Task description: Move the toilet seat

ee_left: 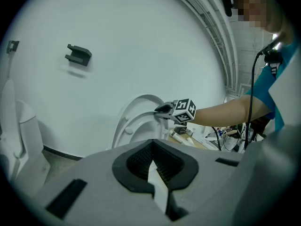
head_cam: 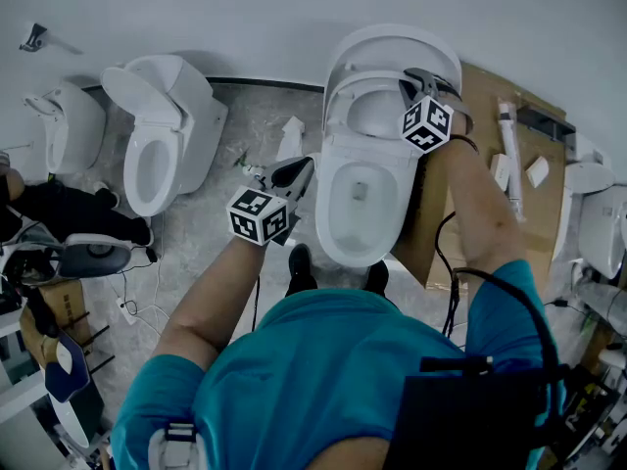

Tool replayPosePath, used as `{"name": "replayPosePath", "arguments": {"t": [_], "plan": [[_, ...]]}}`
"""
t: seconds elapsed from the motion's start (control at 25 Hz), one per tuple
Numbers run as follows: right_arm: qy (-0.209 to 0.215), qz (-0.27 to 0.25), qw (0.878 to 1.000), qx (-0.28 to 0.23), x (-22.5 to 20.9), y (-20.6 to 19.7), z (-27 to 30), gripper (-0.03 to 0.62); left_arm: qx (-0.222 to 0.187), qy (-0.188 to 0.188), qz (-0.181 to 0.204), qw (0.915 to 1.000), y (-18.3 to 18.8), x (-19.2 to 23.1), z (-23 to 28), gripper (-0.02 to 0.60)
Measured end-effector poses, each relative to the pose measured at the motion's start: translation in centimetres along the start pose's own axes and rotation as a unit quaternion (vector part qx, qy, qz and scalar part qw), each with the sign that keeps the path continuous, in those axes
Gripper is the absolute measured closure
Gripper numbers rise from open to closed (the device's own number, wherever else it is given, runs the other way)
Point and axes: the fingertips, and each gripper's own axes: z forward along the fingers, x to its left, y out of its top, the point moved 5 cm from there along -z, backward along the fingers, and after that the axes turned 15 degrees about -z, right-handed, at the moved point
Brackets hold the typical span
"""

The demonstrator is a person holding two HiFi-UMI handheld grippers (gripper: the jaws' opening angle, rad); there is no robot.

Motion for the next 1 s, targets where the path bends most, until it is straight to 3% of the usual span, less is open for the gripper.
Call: {"name": "replayPosePath", "arguments": {"t": [0.2,0.44,1.0], "plan": [[0.001,0.023,1.000,-0.001,0.0,0.2,-0.5,0.523,-0.003,-0.002,0.002,1.0000,0.1,-0.4,-0.5,0.578],[-0.005,0.043,0.999,-0.020,-0.3,1.2,-2.9,0.446,-0.010,-0.005,-0.003,0.9999,0.5,-1.0,-1.7,0.578],[0.000,0.163,0.986,-0.040,2.2,0.6,-13.6,0.454,-0.054,-0.028,0.012,0.9981,3.1,-5.0,-4.4,0.578]]}}
